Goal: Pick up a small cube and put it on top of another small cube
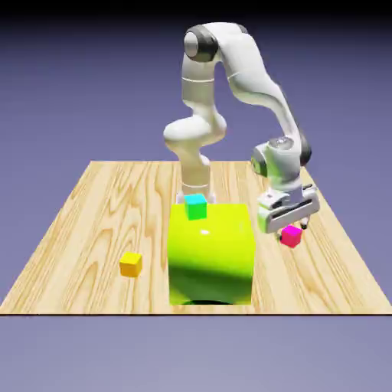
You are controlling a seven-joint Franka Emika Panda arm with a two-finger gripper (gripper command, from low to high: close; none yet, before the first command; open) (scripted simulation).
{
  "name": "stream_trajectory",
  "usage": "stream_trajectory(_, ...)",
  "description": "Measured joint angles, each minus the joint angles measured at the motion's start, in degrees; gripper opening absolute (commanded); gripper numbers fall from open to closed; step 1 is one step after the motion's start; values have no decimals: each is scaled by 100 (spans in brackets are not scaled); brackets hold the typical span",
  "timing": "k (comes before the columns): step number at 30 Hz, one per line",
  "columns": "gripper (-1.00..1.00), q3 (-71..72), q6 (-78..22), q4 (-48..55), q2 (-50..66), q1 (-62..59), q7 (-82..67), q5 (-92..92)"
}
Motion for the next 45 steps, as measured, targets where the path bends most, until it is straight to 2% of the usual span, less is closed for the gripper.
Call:
stream_trajectory(12,0,1537,-741,-351,-127,-1059,2990,1615)
stream_trajectory(19,0,1903,-697,-379,301,-748,4620,2538)
stream_trajectory(27,0,2107,350,81,1754,-546,3637,3548)
stream_trajectory(28,-100,2111,369,89,1780,-542,3619,3566)
stream_trajectory(30,-100,2111,371,89,1781,-542,3620,3566)
stream_trajectory(37,-100,1908,-674,-370,328,-745,4601,2559)
stream_trajectory(39,-100,1904,-693,-379,302,-750,4619,2541)
stream_trajectory(45,-100,969,-766,867,108,-1644,5068,1242)
